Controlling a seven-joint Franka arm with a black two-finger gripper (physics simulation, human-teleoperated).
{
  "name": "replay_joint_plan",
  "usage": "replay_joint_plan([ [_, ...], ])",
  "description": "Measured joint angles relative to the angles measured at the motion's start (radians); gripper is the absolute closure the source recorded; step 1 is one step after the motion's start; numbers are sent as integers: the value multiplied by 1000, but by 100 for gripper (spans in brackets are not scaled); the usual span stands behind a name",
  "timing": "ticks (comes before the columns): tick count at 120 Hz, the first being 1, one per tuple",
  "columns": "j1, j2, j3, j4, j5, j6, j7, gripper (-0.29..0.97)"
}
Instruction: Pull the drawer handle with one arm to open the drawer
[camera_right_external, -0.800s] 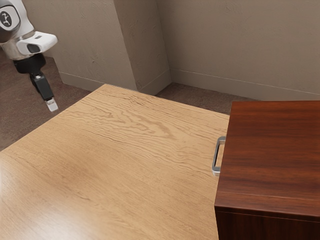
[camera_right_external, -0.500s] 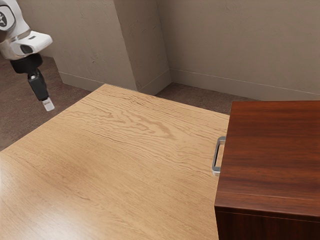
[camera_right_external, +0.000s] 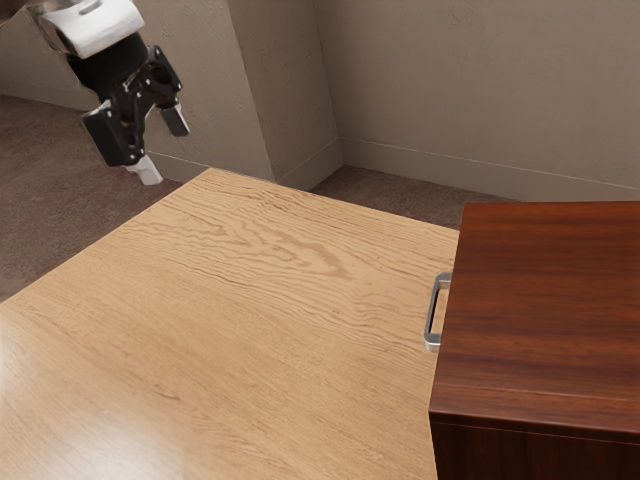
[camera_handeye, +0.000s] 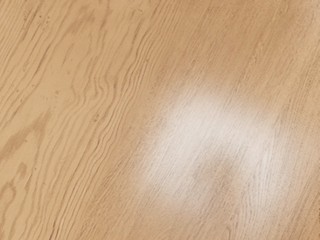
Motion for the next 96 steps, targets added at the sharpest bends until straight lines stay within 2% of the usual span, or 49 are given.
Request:
replay_joint_plan([
  [8, -61, 1, -15, 4, 12, 0, 37, 0],
  [12, -21, -4, -92, 4, 24, 2, 56, 0],
  [23, 234, -19, -419, -3, 67, 5, 104, 0],
  [30, 401, -41, -596, -27, 86, 9, 131, 0],
  [34, 485, -52, -662, -42, 95, 12, 146, 0],
  [40, 577, -58, -710, -52, 106, 17, 168, 0],
  [52, 656, -66, -736, -84, 124, 27, 208, 0],
  [67, 637, -117, -739, -236, 164, 85, 249, 0],
  [82, 627, -174, -720, -395, 173, 195, 295, 0],
  [89, 550, -189, -646, -449, 170, 258, 318, 0],
  [96, 373, -190, -486, -492, 169, 329, 343, 0],
])
